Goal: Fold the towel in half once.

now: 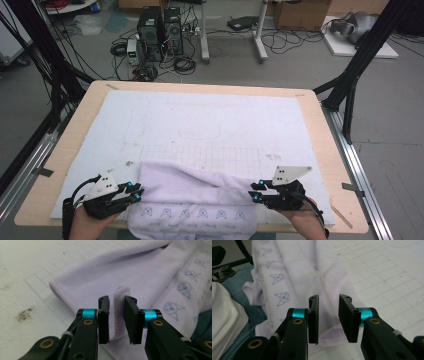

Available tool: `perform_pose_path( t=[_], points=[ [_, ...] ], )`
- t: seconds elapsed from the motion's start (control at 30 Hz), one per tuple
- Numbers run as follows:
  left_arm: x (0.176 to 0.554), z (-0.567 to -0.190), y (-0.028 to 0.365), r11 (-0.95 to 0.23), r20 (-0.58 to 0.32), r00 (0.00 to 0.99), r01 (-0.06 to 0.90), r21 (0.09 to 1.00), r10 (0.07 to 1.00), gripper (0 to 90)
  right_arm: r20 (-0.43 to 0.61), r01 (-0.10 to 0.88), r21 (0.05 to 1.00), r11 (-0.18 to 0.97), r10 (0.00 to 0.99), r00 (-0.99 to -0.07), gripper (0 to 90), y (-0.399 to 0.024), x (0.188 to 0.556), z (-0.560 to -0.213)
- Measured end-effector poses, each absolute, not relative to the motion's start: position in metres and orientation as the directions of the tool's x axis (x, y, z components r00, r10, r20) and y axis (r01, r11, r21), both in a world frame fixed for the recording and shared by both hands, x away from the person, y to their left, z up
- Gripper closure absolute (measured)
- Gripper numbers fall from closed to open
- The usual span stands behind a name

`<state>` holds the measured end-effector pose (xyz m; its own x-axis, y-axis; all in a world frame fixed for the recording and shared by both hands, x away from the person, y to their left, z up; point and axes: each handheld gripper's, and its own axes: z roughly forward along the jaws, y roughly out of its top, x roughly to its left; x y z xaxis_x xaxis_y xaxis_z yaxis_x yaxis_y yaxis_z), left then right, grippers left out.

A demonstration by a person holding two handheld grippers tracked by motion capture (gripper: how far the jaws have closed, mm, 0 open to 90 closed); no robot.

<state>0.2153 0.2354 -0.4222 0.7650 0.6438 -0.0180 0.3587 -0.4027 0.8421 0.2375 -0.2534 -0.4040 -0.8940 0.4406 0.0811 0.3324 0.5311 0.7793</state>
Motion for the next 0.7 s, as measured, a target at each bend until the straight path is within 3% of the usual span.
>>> perform_pose_path(
  t=[0.17, 0.23, 0.3, 0.4, 0.63, 0.7],
  points=[
    [0.229, -0.426, 0.228, -0.420, -0.027, 0.772, 0.374, 0.827, 0.635, 67.2, 0.074, 0.330, 0.765, 0.553, 0.433, -0.898, 64.7, -0.249, 0.238, -0.406],
    [0.231, -0.430, 0.227, -0.424, -0.042, 0.769, 0.396, 0.814, 0.638, 65.6, 0.079, 0.334, 0.756, 0.562, 0.429, -0.900, 67.1, -0.247, 0.238, -0.409],
    [0.230, -0.434, 0.225, -0.430, -0.053, 0.779, 0.399, 0.810, 0.624, 76.4, 0.068, 0.320, 0.753, 0.575, 0.416, -0.907, 72.2, -0.244, 0.236, -0.410],
    [0.224, -0.435, 0.223, -0.442, -0.049, 0.791, 0.390, 0.808, 0.609, 85.8, 0.083, 0.311, 0.750, 0.584, 0.383, -0.920, 76.3, -0.242, 0.235, -0.410],
    [0.212, -0.421, 0.232, -0.428, -0.039, 0.797, 0.364, 0.827, 0.603, 82.4, 0.141, 0.290, 0.741, 0.605, 0.283, -0.949, 75.6, -0.242, 0.224, -0.406],
    [0.214, -0.417, 0.232, -0.424, -0.035, 0.794, 0.361, 0.830, 0.607, 79.3, 0.121, 0.287, 0.748, 0.599, 0.303, -0.945, 74.7, -0.243, 0.226, -0.403]
  ],
)
